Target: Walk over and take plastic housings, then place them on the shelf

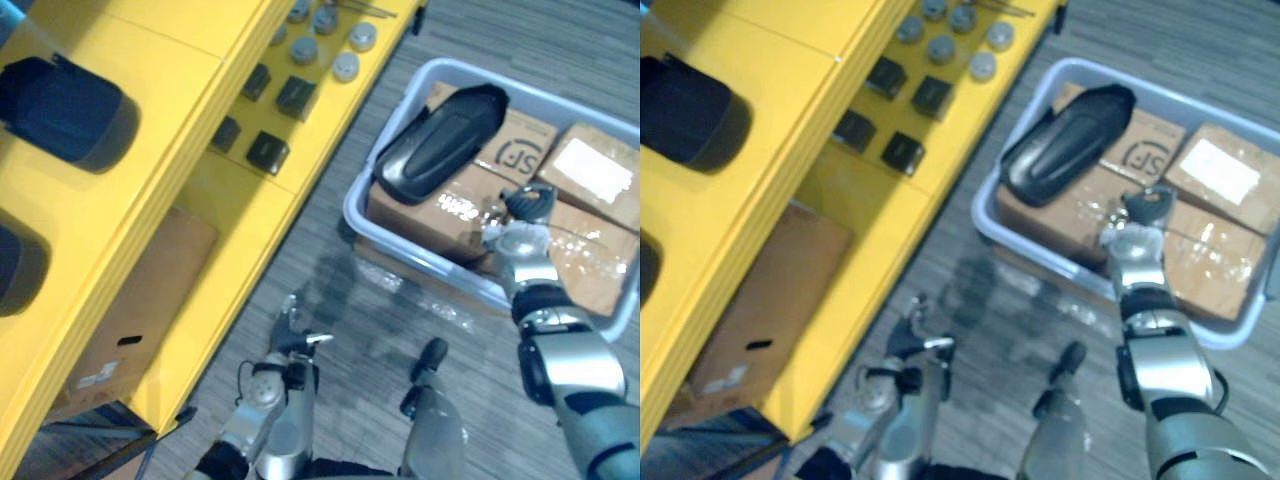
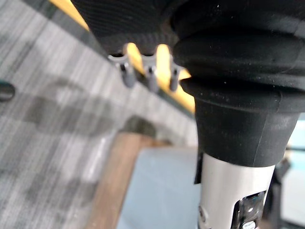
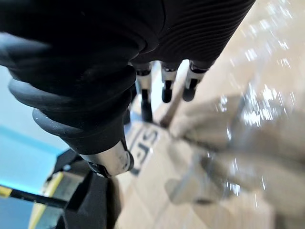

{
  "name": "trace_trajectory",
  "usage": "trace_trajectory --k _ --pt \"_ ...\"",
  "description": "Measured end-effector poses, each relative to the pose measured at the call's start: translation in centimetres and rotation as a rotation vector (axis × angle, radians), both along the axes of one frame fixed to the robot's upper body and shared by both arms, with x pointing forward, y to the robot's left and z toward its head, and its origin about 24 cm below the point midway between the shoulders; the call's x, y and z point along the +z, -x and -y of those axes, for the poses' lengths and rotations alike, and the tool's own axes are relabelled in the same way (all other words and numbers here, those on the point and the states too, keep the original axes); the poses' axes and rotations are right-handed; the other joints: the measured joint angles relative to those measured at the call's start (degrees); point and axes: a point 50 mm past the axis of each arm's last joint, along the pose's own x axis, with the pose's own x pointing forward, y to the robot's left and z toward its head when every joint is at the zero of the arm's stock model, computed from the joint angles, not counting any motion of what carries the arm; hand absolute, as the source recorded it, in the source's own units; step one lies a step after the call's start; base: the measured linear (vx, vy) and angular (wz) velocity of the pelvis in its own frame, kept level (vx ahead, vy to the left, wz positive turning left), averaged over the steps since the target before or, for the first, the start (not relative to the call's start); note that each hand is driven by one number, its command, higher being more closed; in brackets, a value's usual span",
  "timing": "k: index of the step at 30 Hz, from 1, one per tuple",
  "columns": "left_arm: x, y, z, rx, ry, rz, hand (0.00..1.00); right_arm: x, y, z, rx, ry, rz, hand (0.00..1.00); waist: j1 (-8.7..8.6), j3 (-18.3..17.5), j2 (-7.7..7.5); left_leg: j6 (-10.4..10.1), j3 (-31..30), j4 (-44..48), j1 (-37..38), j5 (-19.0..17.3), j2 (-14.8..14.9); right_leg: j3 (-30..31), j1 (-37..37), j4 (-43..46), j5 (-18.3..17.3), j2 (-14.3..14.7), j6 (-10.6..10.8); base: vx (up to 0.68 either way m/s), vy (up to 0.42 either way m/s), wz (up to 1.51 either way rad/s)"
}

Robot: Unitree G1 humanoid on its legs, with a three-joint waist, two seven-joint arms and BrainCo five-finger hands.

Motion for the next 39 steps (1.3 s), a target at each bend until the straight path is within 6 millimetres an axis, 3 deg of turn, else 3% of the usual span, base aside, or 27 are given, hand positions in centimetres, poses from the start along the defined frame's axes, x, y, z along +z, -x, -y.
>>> trace_trajectory --k 2,12,17,21,27,32,39 --pt "0.3 -0.1 0.9 -0.015 0.014 0.007 0.00 0.1 -0.1 -0.2 -0.023 -0.019 0.020 0.00 0.62 -1.11 1.64 -0.16 -0.47 -1.29 0.21 0.85 -0.12 -0.56 0.00 0.00 -0.01 -0.12 -0.01 0.00 0.016 0.10" --pt "-0.1 0.3 2.9 -0.081 -0.007 -0.026 0.00 1.4 -0.8 -2.6 -0.109 -0.086 0.156 0.00 0.71 -1.37 1.98 -0.47 -1.14 -3.40 0.82 2.81 -0.20 -1.50 0.07 0.01 -0.20 -0.24 -0.43 -0.02 0.003 0.04" --pt "-0.3 0.6 3.3 -0.093 -0.014 -0.035 0.00 3.0 -0.6 -2.5 -0.205 -0.084 0.257 0.00 0.73 -1.93 2.75 -0.43 -1.10 -3.39 0.89 2.86 -0.50 -1.57 0.14 0.04 -0.06 -0.56 -0.26 0.00 0.000 0.00" --pt "-0.9 0.9 3.4 -0.102 -0.025 -0.056 0.00 3.3 -0.5 -2.5 -0.235 -0.067 0.273 0.00 0.59 -1.97 2.82 -0.46 -0.82 -3.52 1.39 2.91 -0.44 -1.13 0.19 0.06 0.14 -0.54 -0.23 0.02 0.012 -0.04" --pt "-1.5 1.4 3.2 -0.090 -0.016 -0.088 0.00 5.4 -0.4 -2.6 -0.240 -0.057 0.385 0.00 0.35 -1.97 2.83 -0.44 -0.23 -3.64 1.93 2.89 -0.41 -0.46 0.28 0.06 0.13 -0.56 -0.22 0.00 0.012 -0.03" --pt "-1.5 1.4 3.2 -0.091 -0.016 -0.089 0.00 4.2 -0.7 -2.9 -0.196 -0.082 0.290 0.00 0.44 -1.97 2.83 -0.44 0.23 -3.81 2.25 2.88 -0.41 -0.16 0.27 0.03 0.11 -0.65 -0.22 -0.01 0.017 -0.04" --pt "-1.4 1.7 4.0 -0.125 -0.014 -0.080 0.00 0.5 -0.7 -2.2 -0.183 -0.139 0.058 0.00 0.83 -1.97 2.83 -0.42 0.14 -4.42 2.41 3.02 -0.52 -0.58 0.27 0.00 0.11 -0.84 -0.20 0.01 0.007 0.01"
